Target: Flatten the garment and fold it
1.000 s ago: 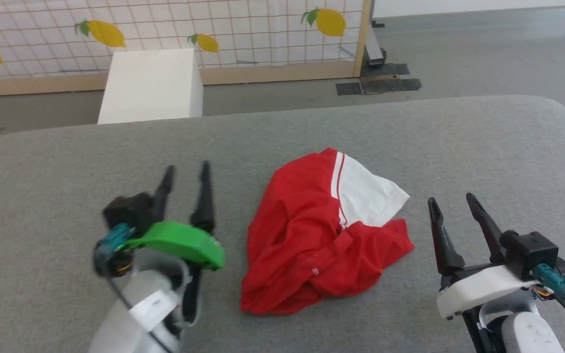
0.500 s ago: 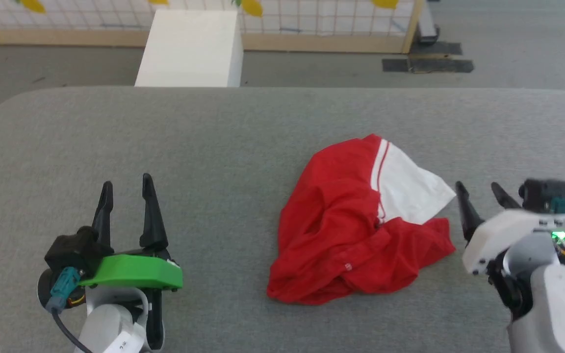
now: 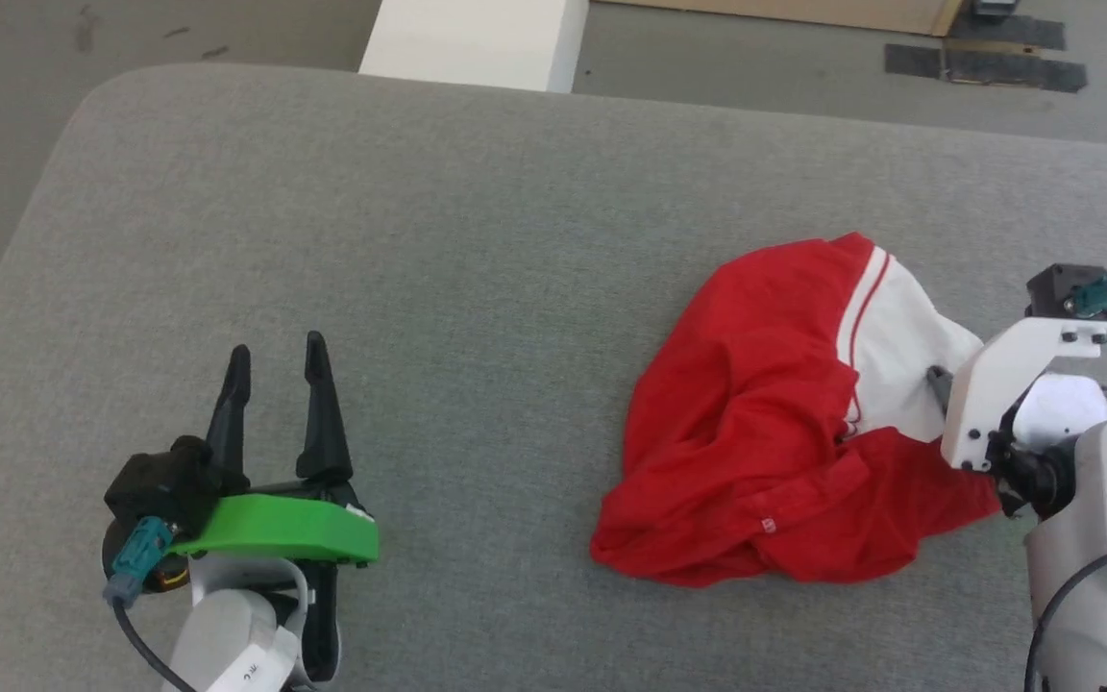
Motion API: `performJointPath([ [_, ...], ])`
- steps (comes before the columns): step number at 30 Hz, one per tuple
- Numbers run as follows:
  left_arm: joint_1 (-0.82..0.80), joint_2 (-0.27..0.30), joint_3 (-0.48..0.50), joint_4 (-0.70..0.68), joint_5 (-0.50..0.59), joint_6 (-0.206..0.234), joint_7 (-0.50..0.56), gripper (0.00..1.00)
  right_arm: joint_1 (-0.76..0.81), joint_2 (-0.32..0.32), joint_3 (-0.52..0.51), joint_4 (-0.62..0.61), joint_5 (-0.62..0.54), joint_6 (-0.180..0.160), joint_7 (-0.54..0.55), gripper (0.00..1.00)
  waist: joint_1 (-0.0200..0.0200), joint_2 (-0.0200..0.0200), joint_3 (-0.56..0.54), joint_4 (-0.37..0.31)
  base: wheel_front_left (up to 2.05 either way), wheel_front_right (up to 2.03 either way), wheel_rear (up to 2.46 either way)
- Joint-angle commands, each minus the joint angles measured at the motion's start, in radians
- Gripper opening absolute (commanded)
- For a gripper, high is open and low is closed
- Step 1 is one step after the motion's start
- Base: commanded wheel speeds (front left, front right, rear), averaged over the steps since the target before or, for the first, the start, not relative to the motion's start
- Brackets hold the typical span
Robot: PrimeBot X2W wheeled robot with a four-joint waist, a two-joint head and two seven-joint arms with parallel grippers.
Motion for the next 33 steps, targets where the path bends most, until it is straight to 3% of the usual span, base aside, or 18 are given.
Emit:
performJointPath([
  [1,-0.016,-0.005,-0.004,0.005,-0.005,0.005,-0.004,1.00,0.016,0.013,0.012,0.020,0.002,-0.001,0.019,0.00,0.0000,0.0000,0.010,0.022,0.00,0.00,0.00],
  [5,-0.004,-0.005,-0.003,0.017,-0.007,0.010,-0.004,1.00,0.009,0.013,0.063,-0.056,0.065,-0.001,-0.058,0.00,0.0000,0.0000,-0.017,0.016,0.00,0.00,0.00],
  [8,0.010,-0.005,0.006,0.027,0.000,0.008,-0.004,1.00,0.012,0.013,0.157,-0.146,0.134,-0.001,-0.128,0.00,0.0000,0.0000,-0.049,0.006,0.00,0.00,0.00],
  [9,0.022,-0.005,0.019,0.033,0.010,0.004,-0.004,1.00,0.027,0.013,0.326,-0.283,0.208,-0.001,-0.170,0.00,0.0000,0.0000,-0.080,-0.006,0.00,0.00,0.00],
  [11,0.026,-0.005,0.023,0.035,0.015,0.002,-0.004,1.00,0.043,0.013,0.451,-0.368,0.247,-0.001,-0.174,0.00,0.0000,0.0000,-0.095,-0.011,0.00,0.00,0.00],
  [12,0.028,-0.005,0.020,0.038,0.020,0.000,-0.004,1.00,0.073,0.013,0.622,-0.458,0.274,-0.001,-0.161,0.00,0.0000,0.0000,-0.110,-0.010,0.00,0.00,0.00],
  [16,0.031,-0.005,0.013,0.041,0.019,-0.003,-0.004,1.00,0.125,0.013,0.826,-0.476,0.297,-0.001,-0.119,0.00,0.0000,0.0000,-0.117,-0.003,0.00,0.00,0.00],
  [22,0.043,-0.005,0.008,0.051,0.014,-0.002,-0.004,1.00,0.219,0.013,0.978,-0.386,0.338,-0.001,-0.061,0.00,0.0000,0.0000,-0.120,0.017,0.00,0.00,0.00],
  [23,0.047,-0.005,0.007,0.051,0.014,0.000,-0.004,1.00,0.230,0.013,0.989,-0.379,0.348,-0.001,-0.057,0.36,0.0000,0.0000,-0.121,0.019,0.00,0.00,0.00],
  [24,0.050,-0.005,0.009,0.053,0.013,-0.001,-0.004,1.00,0.242,0.013,0.994,-0.376,0.364,-0.001,-0.060,0.97,0.0000,0.0000,-0.122,0.020,0.00,0.00,0.00],
  [29,0.064,-0.005,0.020,0.067,0.013,-0.005,-0.004,1.00,0.278,0.013,0.906,-0.437,0.429,-0.001,-0.165,1.00,0.0000,0.0000,-0.140,0.013,0.00,0.00,0.00],
  [33,0.078,-0.005,0.014,0.080,0.014,-0.015,-0.004,1.00,0.299,0.013,0.744,-0.533,0.439,-0.001,-0.338,1.00,0.0000,0.0000,-0.163,-0.006,0.00,0.00,0.00],
])
